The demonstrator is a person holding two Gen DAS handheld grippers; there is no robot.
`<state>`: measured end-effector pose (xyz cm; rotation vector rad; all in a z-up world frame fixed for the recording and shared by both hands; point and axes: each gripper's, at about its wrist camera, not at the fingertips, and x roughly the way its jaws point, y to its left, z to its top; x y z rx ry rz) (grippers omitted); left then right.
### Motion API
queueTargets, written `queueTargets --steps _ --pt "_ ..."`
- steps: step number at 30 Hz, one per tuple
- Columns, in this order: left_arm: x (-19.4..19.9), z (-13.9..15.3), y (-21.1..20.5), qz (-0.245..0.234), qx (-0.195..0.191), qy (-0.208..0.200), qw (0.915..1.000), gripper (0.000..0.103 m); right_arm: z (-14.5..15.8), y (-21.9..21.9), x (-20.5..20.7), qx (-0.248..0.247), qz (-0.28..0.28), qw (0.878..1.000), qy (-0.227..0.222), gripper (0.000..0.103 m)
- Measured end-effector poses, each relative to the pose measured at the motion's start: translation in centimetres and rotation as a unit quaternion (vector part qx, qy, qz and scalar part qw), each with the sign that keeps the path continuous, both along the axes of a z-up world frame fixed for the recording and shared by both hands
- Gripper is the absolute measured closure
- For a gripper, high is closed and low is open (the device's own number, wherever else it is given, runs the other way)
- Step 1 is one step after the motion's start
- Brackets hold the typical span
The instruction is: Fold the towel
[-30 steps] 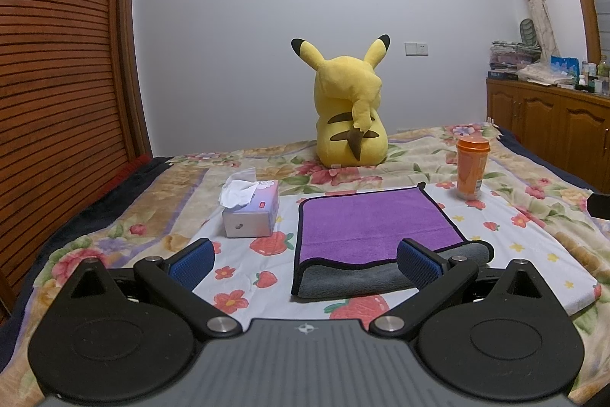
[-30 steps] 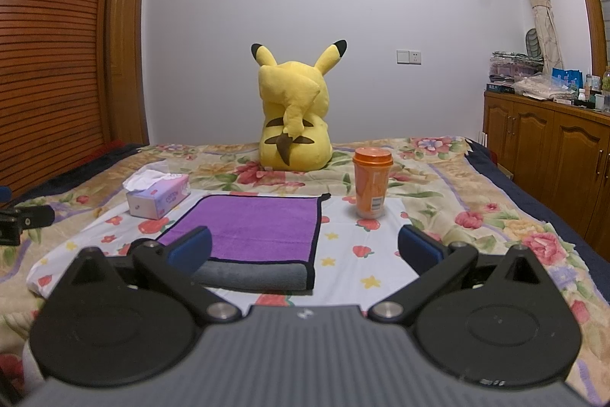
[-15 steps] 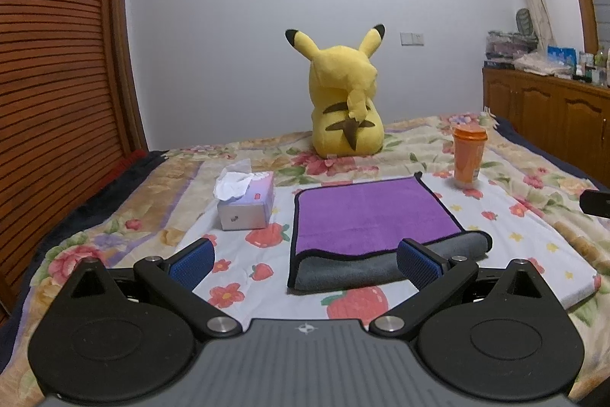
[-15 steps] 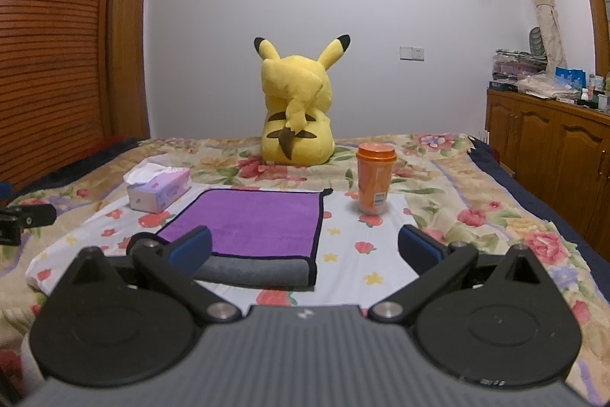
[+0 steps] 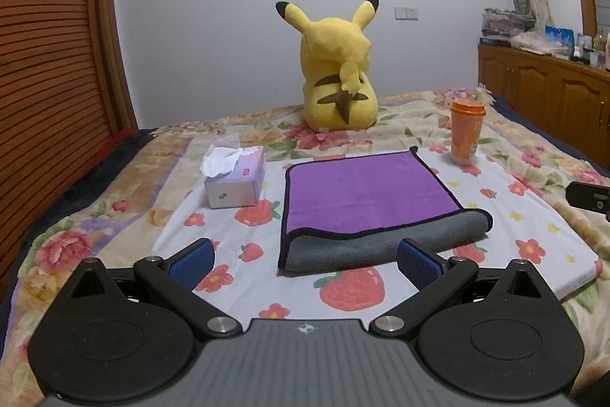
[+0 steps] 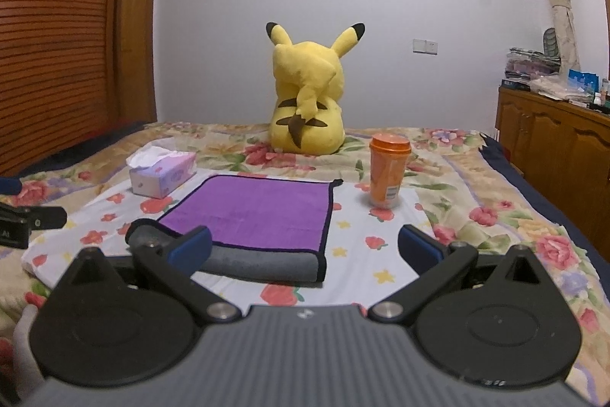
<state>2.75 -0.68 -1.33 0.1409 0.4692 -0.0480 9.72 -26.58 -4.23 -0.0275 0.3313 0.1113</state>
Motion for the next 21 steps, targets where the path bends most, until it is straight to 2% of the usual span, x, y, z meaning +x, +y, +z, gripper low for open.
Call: queueTargets --steps 21 --pt "3.3 -1.2 -0.1 -0.017 0.003 0.033 0.9993 0.0 -1.2 1.3 3.7 -0.016 0.025 0.999 0.025 0.0"
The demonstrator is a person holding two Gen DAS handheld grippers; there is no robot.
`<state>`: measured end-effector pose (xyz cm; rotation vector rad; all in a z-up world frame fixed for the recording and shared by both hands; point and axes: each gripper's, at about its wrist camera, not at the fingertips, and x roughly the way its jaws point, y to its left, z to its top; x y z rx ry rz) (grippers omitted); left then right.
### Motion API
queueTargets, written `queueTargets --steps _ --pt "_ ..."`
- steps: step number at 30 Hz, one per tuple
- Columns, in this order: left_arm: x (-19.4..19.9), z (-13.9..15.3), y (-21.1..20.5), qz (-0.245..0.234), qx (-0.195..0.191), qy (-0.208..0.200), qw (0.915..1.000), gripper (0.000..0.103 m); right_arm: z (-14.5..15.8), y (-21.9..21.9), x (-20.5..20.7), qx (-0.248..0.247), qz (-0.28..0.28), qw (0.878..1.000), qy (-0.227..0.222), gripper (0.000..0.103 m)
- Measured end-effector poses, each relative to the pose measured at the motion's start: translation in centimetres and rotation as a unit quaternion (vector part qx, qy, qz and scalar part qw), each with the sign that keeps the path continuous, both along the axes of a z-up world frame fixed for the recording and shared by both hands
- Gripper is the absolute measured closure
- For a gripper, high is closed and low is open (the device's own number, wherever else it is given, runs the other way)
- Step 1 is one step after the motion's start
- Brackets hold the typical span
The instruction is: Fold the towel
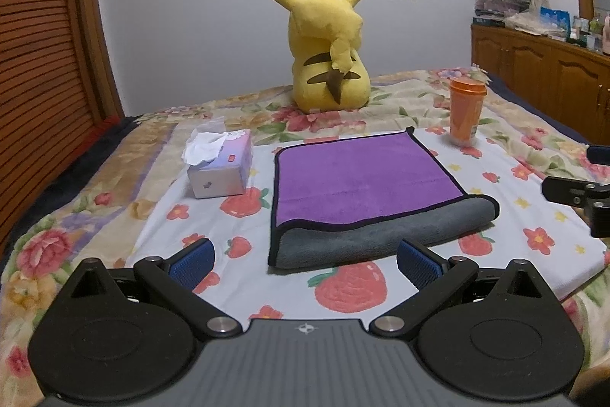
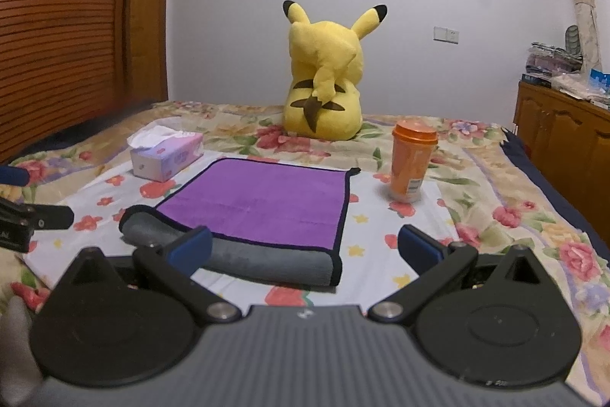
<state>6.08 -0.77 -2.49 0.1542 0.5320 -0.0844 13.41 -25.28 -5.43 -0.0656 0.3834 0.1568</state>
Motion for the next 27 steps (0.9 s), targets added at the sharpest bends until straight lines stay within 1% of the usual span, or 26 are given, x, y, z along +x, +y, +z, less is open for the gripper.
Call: queueTargets --steps 8,16,22,27 --pt "1.3 -0.1 0.2 -0.013 -0.022 0.012 0.9996 0.0 -0.5 0.1 2.3 -0.001 0.008 1.0 0.013 0.0" --pt "3.0 -0.3 0.5 -0.02 -0.031 0.023 0.9991 0.006 -1.0 0.0 4.0 0.006 0.016 0.999 0.03 0.0" --pt "4.3 -0.5 0.9 -0.02 -0.03 0.028 0.999 0.009 -1.6 -0.1 5.5 0.009 0.023 0.998 0.049 0.0" --pt "6.1 -1.1 1.3 -0.021 -0.023 0.038 0.9988 0.015 -2.0 -0.1 6.6 0.013 0.027 0.998 0.06 0.0"
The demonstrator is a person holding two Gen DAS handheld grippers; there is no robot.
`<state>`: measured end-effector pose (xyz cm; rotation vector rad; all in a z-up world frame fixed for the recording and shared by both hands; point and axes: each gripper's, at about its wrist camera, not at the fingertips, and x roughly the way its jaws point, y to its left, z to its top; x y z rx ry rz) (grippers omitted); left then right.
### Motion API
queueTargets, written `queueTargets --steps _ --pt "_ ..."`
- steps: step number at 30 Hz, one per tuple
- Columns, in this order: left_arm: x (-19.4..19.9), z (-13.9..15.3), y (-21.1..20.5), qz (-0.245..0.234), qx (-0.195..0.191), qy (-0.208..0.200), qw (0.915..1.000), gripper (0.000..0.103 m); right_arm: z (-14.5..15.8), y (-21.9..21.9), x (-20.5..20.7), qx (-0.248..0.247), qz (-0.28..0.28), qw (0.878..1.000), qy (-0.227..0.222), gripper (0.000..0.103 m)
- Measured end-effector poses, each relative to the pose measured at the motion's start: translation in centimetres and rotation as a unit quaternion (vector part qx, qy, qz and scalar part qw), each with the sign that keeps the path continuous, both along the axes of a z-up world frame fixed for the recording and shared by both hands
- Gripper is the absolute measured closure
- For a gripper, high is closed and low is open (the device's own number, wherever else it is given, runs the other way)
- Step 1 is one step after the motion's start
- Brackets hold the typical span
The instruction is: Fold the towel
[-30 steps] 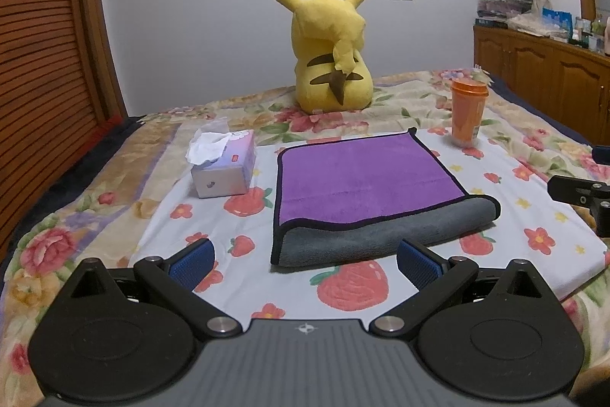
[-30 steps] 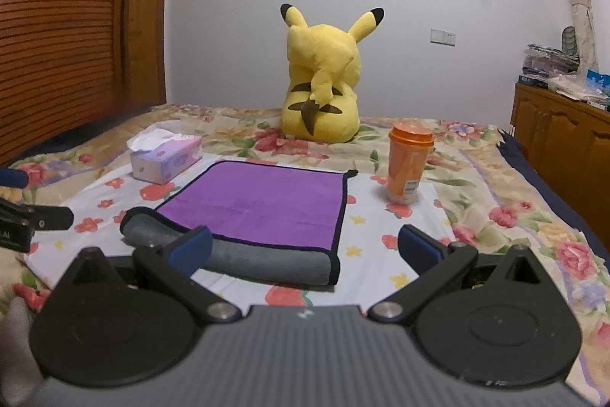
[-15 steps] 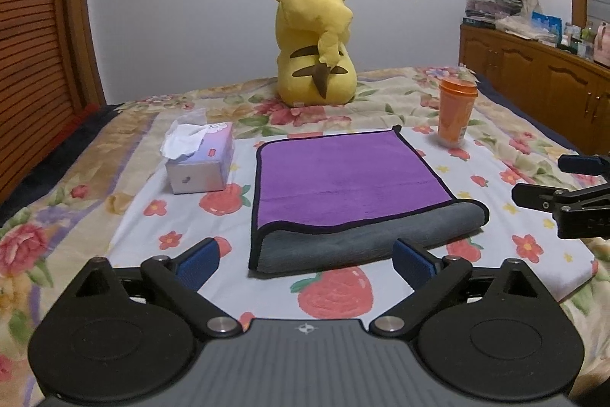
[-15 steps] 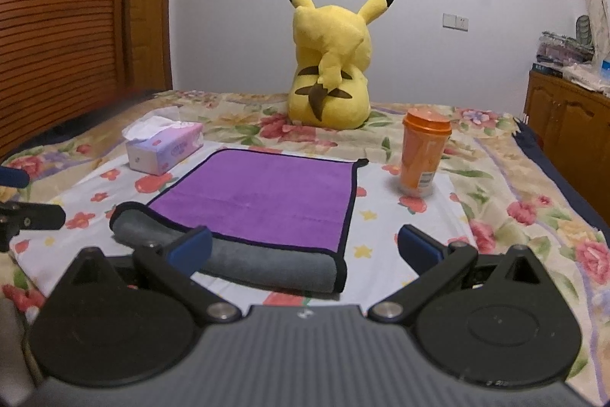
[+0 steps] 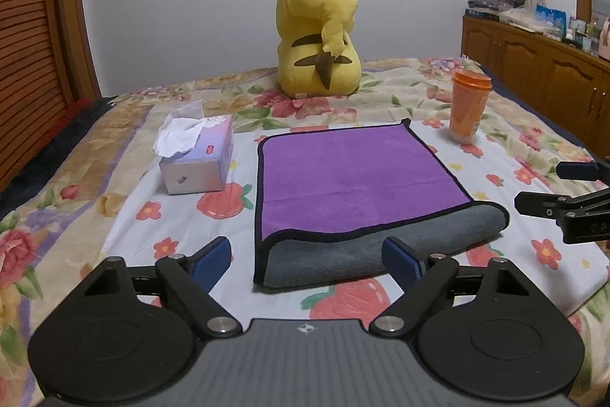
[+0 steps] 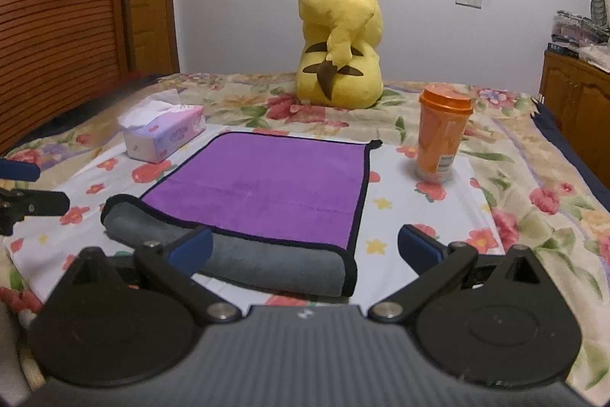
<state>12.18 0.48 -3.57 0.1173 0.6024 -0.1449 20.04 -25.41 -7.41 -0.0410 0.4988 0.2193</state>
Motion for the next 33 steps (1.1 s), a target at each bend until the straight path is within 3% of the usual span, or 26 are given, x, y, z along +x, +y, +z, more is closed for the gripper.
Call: queueTargets --steps 17,20,23,33 --pt "4.8 -2.5 1.1 -0.008 0.015 0.04 0.999 0.036 -1.6 -1.2 4.3 0.016 -0.002 0.999 0.037 0.001" --pt "5.5 -2.8 1.3 -0.007 0.016 0.045 0.9988 0.038 -1.9 -1.4 4.9 0.02 0.001 0.999 0.046 0.013" --pt "6.1 -3.2 1.5 -0.006 0.019 0.05 0.9986 0.043 -2.4 -1.5 5.3 0.022 0.004 0.998 0.06 0.013" --pt "7.7 -4.3 2.2 0.001 0.009 0.066 0.9978 0.044 -3.7 -1.5 6.5 0.021 0.018 0.994 0.102 0.015"
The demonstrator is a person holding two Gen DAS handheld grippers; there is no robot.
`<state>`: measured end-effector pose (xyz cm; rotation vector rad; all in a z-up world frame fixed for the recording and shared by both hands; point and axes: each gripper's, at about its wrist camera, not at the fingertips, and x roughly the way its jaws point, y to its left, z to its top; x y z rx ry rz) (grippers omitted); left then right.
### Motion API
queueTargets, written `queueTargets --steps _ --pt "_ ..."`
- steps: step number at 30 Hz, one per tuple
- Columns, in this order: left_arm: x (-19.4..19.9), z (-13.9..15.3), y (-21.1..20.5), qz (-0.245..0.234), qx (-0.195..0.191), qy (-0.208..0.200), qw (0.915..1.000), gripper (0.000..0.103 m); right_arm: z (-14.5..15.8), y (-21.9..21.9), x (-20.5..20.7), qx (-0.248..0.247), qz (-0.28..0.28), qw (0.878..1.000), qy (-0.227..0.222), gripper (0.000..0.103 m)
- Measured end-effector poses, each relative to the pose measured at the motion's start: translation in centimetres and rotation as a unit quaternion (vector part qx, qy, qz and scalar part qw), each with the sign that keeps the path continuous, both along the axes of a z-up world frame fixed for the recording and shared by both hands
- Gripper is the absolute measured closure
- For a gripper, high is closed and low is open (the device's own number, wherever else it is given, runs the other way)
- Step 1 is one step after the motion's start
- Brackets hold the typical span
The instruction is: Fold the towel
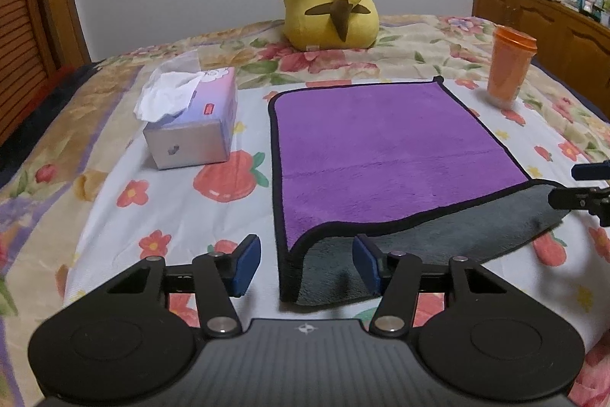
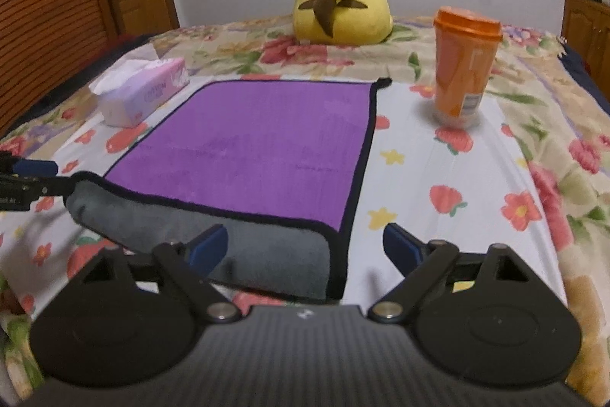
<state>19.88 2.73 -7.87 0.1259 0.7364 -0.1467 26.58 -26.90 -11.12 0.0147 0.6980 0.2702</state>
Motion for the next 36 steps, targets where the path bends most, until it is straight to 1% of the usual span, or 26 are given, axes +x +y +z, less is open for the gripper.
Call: queueTargets --steps 4,6,11,19,21,23,24,26,28,29,31,33,35,36 --pt "0.6 -0.3 0.3 0.0 -0.016 0.011 0.9998 0.048 -0.3 -0.1 0.2 0.005 0.004 1.0 0.013 0.017" --pt "0.9 -0.5 0.4 -0.001 -0.019 0.018 0.9997 0.053 -0.5 -0.2 0.4 0.008 0.007 1.0 0.021 0.019" --pt "1.1 -0.8 0.5 -0.001 -0.019 0.027 0.9995 0.056 -0.8 -0.4 0.7 0.016 0.011 0.999 0.037 0.023" --pt "1.1 -1.2 0.3 -0.006 -0.009 0.035 0.9993 0.056 -1.4 -0.9 1.5 0.037 0.014 0.997 0.061 0.025" --pt "1.2 -1.4 0.2 -0.008 -0.006 0.038 0.9992 0.056 -1.7 -1.0 1.7 0.041 0.015 0.997 0.067 0.029" --pt "1.3 -1.5 0.1 -0.009 -0.003 0.04 0.9991 0.056 -1.7 -1.1 1.8 0.047 0.016 0.996 0.072 0.036" --pt "1.3 -1.5 0.1 -0.01 -0.002 0.041 0.9991 0.056 -1.8 -1.1 1.8 0.048 0.018 0.996 0.073 0.038" --pt "1.3 -1.6 0.2 -0.011 -0.001 0.042 0.9991 0.056 -1.8 -1.1 1.8 0.047 0.023 0.996 0.072 0.044" --pt "1.2 -1.7 0.1 -0.012 -0.001 0.043 0.999 0.057 -1.6 -1.0 1.8 0.045 0.027 0.996 0.069 0.047" --pt "1.2 -1.7 0.0 -0.012 -0.001 0.043 0.999 0.058 -1.6 -1.0 1.7 0.045 0.029 0.996 0.068 0.05" --pt "1.3 -1.7 0.0 -0.013 -0.001 0.044 0.9989 0.06 -1.4 -0.9 1.6 0.046 0.033 0.996 0.063 0.051" --pt "1.3 -1.8 0.1 -0.014 -0.003 0.045 0.9989 0.064 -1.2 -0.9 1.6 0.046 0.036 0.996 0.06 0.055" --pt "1.3 -1.8 0.0 -0.015 -0.004 0.047 0.9988 0.068 -1.1 -1.0 1.7 0.047 0.038 0.997 0.058 0.062" --pt "1.3 -1.8 0.0 -0.015 -0.003 0.047 0.9988 0.07 -1.1 -1.0 1.7 0.046 0.037 0.997 0.057 0.064"
